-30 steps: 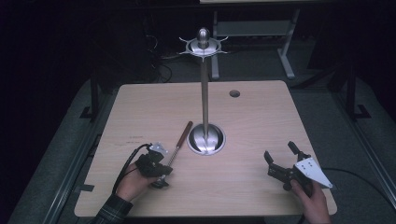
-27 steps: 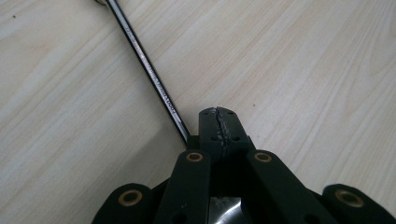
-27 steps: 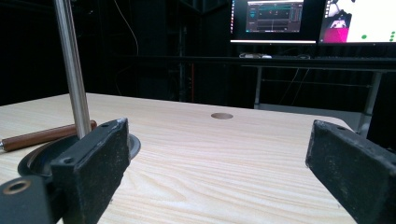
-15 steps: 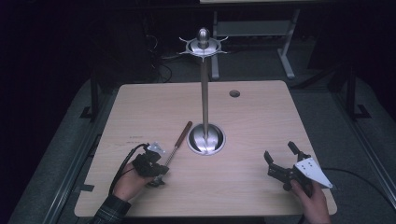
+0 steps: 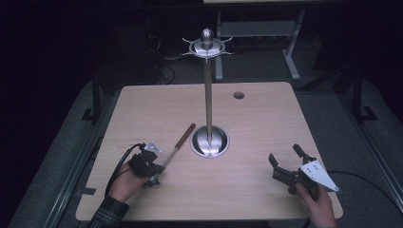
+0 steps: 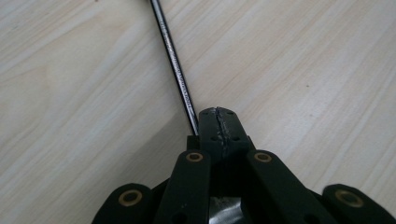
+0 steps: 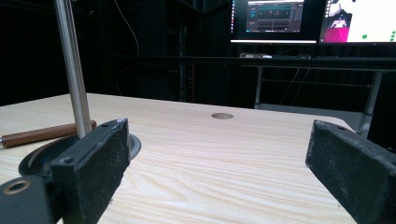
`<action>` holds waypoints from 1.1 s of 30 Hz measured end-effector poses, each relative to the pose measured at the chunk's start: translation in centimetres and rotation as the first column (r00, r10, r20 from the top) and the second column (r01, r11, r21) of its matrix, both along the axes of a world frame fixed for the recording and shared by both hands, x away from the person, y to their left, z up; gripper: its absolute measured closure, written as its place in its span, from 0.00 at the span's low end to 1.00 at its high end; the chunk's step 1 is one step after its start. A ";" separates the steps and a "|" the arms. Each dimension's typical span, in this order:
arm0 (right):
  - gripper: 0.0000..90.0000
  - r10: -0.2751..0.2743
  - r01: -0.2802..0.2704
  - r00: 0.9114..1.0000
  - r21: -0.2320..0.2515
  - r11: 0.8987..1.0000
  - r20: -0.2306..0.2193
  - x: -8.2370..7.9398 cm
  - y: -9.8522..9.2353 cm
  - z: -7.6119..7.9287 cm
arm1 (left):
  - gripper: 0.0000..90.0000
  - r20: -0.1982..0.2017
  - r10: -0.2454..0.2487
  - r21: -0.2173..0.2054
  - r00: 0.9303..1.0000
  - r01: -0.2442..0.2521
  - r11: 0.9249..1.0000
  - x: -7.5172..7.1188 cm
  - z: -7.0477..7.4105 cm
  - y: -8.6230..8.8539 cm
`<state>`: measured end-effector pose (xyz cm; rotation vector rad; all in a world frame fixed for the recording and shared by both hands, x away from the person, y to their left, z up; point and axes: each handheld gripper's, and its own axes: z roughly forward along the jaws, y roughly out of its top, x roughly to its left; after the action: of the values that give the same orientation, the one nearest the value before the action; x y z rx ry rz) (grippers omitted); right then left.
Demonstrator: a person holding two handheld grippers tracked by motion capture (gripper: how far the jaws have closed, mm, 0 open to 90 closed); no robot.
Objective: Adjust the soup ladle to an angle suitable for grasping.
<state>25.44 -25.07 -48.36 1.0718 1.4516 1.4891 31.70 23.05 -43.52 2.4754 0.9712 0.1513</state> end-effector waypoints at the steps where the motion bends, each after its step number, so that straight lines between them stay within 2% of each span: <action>1: 0.07 0.000 0.000 1.000 0.000 1.000 0.000 0.0 0.0 0.0 | 1.00 0.003 -0.005 0.007 1.000 0.005 1.000 0.1 0.0 0.1; 7: 0.07 0.000 0.000 1.000 0.001 1.000 0.000 0.0 0.0 0.0 | 1.00 0.032 0.012 0.031 0.999 -0.013 0.999 0.2 0.2 0.6; 9: 0.07 0.001 -0.001 1.000 0.001 1.000 -0.001 0.0 0.0 0.0 | 1.00 0.054 0.021 0.090 0.998 -0.026 0.996 0.4 0.1 0.9; 11: 0.07 0.001 -0.001 1.000 0.001 1.000 0.000 0.0 0.0 0.0 | 1.00 0.053 0.026 0.089 0.998 -0.030 0.996 0.5 0.1 1.1; 18: 0.07 0.001 -0.001 1.000 0.001 1.000 0.000 0.0 0.0 0.0 | 1.00 0.033 0.023 0.031 0.999 -0.024 0.999 0.6 0.5 1.2; 19: 0.07 0.000 0.000 1.000 0.000 1.000 0.000 0.0 0.0 0.0 | 1.00 0.016 0.023 -0.005 1.000 -0.023 1.000 0.6 0.4 1.0; 22: 0.07 0.000 0.000 1.000 0.000 1.000 0.000 0.0 0.0 0.0 | 1.00 0.004 0.016 -0.011 1.000 -0.016 1.000 0.6 0.3 0.6; 28: 0.07 0.000 0.000 1.000 0.000 1.000 0.000 0.0 0.0 0.0 | 1.00 -0.005 -0.001 0.025 1.000 0.002 1.000 0.8 -0.1 0.1; 31: 0.07 0.000 0.000 1.000 -0.001 1.000 0.000 0.0 0.0 0.0 | 1.00 0.007 0.006 0.039 1.000 -0.006 0.999 0.9 -0.1 0.3; 33: 0.07 0.000 0.000 1.000 -0.001 1.000 0.001 0.0 0.0 0.0 | 1.00 0.022 0.008 0.065 1.000 -0.009 0.998 1.0 0.0 0.5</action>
<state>25.44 -25.07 -48.36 1.0711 1.4514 1.4885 32.68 23.54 -43.56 2.5233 0.9829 0.2153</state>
